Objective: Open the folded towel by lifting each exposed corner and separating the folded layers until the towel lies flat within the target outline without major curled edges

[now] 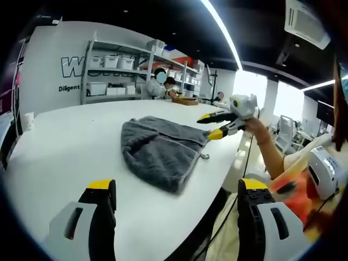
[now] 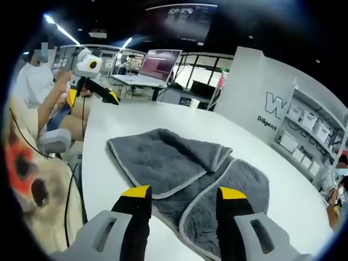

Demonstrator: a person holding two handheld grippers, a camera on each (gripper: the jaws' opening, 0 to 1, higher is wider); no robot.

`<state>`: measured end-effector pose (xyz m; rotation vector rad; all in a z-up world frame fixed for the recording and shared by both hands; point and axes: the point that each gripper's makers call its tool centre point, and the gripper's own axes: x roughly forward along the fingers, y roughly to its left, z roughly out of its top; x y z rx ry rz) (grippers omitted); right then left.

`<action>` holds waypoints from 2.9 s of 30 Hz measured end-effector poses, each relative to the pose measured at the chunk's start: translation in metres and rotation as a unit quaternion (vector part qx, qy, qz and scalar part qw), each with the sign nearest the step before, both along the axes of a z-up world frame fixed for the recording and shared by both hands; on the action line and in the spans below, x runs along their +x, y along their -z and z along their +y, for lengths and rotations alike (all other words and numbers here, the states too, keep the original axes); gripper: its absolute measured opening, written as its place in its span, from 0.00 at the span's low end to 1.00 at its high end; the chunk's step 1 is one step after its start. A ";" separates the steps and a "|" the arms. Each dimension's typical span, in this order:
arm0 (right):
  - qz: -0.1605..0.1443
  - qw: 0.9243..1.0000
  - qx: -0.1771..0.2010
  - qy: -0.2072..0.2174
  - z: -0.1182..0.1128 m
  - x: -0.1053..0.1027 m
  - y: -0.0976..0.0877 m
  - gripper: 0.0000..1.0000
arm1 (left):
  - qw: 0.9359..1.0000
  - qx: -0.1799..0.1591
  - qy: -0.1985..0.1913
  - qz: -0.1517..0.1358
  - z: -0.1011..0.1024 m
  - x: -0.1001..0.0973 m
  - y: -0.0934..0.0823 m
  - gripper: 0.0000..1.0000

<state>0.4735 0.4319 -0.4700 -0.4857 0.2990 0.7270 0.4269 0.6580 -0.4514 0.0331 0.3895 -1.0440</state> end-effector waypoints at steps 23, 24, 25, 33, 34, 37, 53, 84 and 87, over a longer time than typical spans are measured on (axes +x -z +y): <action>0.060 0.996 -0.039 -0.051 0.026 0.000 0.055 0.01 | 1.000 0.002 0.003 0.011 0.001 0.002 0.005 0.87; 0.059 0.996 -0.042 -0.052 0.025 0.000 0.056 0.00 | 1.000 0.001 0.003 0.011 0.000 0.001 0.004 0.87; 0.057 0.996 -0.045 -0.052 0.024 0.000 0.056 0.00 | 1.000 0.001 0.003 0.010 0.000 0.001 0.004 0.87; 0.062 0.996 -0.037 -0.057 0.025 0.000 0.059 0.00 | 1.000 0.001 0.003 0.012 0.001 0.001 0.004 0.87; 0.062 0.996 -0.036 -0.058 0.025 0.000 0.059 0.00 | 1.000 0.001 0.004 0.012 0.001 0.001 0.004 0.87; 0.066 0.996 -0.031 -0.057 0.025 0.000 0.060 0.00 | 1.000 0.001 0.004 0.011 0.001 0.001 0.004 0.87; 0.073 0.995 -0.024 -0.056 0.022 -0.002 0.061 0.00 | 1.000 0.005 0.006 0.012 0.001 -0.001 0.005 0.86; 0.121 0.993 -0.001 -0.015 -0.022 -0.002 0.064 0.00 | 1.000 0.004 -0.008 0.000 0.007 0.001 -0.001 0.95; 0.121 0.993 -0.007 -0.002 -0.033 -0.001 0.064 0.00 | 1.000 0.001 -0.008 0.000 0.008 0.001 -0.002 0.95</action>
